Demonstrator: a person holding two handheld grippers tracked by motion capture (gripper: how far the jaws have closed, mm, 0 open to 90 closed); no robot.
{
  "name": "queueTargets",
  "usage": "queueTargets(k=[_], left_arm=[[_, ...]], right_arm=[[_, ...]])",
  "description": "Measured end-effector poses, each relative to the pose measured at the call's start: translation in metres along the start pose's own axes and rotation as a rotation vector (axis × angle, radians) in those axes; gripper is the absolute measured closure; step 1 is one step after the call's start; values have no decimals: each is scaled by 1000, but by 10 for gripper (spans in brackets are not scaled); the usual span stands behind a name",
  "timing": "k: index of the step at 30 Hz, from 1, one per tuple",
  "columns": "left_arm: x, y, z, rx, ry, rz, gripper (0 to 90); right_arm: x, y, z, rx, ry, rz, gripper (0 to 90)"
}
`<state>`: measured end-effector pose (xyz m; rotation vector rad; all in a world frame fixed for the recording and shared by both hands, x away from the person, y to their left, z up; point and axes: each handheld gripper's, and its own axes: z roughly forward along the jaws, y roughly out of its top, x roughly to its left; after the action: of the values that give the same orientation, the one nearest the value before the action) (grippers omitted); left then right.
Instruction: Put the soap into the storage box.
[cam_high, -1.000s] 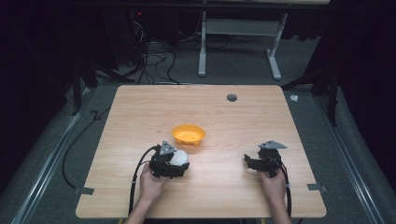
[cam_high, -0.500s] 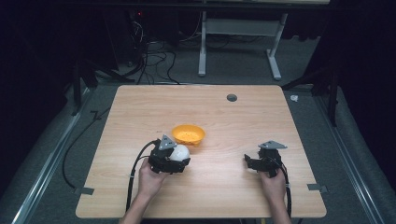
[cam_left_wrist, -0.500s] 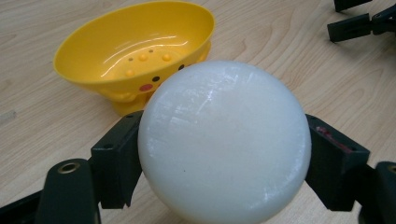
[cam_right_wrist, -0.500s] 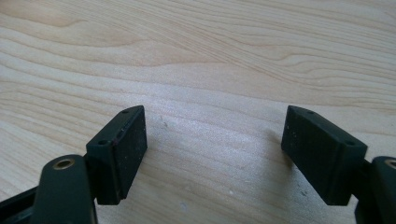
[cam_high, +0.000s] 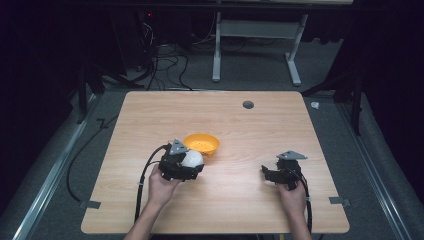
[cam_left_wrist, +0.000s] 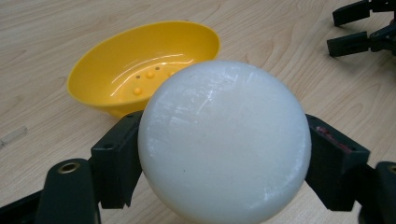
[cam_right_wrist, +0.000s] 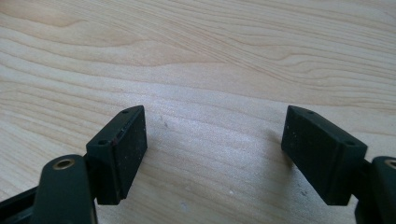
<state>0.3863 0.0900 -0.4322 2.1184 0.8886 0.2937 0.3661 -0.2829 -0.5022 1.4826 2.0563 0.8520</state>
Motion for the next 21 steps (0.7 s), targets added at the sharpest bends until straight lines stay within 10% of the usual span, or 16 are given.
queueTargets(k=[21], left_arm=[[6, 18, 6, 11, 4, 12, 237]], right_arm=[[0, 0, 0, 0, 0, 0, 232]])
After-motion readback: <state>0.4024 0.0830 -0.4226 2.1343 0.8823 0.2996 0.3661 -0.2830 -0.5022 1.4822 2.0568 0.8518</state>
